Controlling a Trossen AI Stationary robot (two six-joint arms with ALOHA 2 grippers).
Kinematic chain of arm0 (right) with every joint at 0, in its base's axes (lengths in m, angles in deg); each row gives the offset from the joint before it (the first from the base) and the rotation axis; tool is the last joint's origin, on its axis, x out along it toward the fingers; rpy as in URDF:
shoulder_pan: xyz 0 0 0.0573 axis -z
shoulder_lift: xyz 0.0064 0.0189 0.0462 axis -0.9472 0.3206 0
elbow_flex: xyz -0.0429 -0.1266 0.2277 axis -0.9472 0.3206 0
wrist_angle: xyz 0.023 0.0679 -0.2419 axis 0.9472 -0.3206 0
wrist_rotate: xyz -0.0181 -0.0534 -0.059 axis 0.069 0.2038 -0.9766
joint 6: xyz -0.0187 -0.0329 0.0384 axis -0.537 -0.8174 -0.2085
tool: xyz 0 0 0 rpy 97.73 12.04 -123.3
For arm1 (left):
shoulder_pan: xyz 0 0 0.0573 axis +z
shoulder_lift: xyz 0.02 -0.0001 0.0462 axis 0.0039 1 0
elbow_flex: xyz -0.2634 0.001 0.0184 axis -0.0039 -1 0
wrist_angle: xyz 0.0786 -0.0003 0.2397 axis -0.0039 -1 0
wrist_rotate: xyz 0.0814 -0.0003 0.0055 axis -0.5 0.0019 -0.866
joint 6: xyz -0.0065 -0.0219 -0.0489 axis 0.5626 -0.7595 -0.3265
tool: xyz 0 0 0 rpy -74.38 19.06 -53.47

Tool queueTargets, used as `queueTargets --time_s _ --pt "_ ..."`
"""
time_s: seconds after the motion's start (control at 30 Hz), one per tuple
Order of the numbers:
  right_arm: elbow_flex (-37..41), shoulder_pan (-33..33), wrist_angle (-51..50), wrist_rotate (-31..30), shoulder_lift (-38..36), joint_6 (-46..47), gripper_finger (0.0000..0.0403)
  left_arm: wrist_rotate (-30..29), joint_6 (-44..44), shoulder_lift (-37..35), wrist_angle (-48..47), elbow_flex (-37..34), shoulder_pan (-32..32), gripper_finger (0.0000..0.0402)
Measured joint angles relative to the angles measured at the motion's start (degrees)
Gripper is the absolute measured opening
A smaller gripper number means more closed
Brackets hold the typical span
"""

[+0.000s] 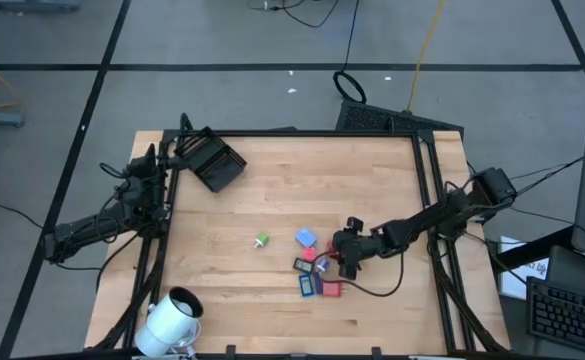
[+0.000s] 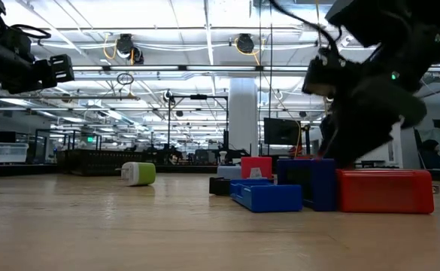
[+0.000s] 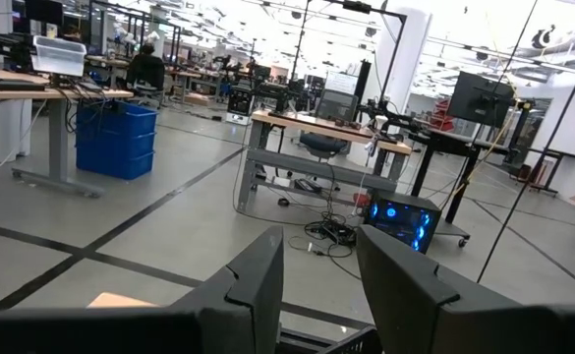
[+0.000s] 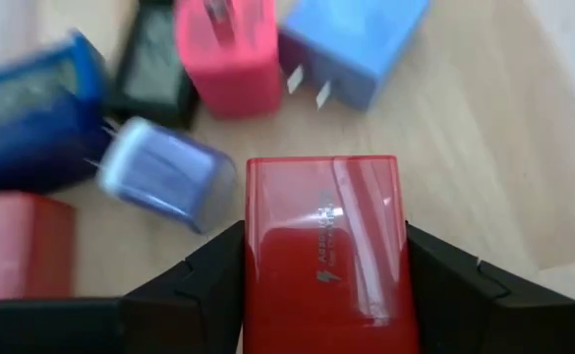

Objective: Pick & Place Office items
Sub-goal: Put the top red charger adapter into the top black bin

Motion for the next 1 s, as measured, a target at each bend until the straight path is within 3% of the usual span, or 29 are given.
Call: queueTargets --time_s 0.53,0.9,1.0 --pt "-0.05 5.7 7.82 -0.84 -15.61 -25.74 0.021 0.0 0.0 -0.01 0.0 0.0 0.0 0.0132" --pt "-0.04 12.5 10.24 -0.54 -15.51 -35.85 0.021 0.01 -0.05 -0.01 0.01 -0.01 0.0 0.0132" --pt "-0.04 15.11 11.01 3.66 -15.55 -36.54 0.021 0.83 -3.84 0.01 0.55 -0.01 0.0 0.0132"
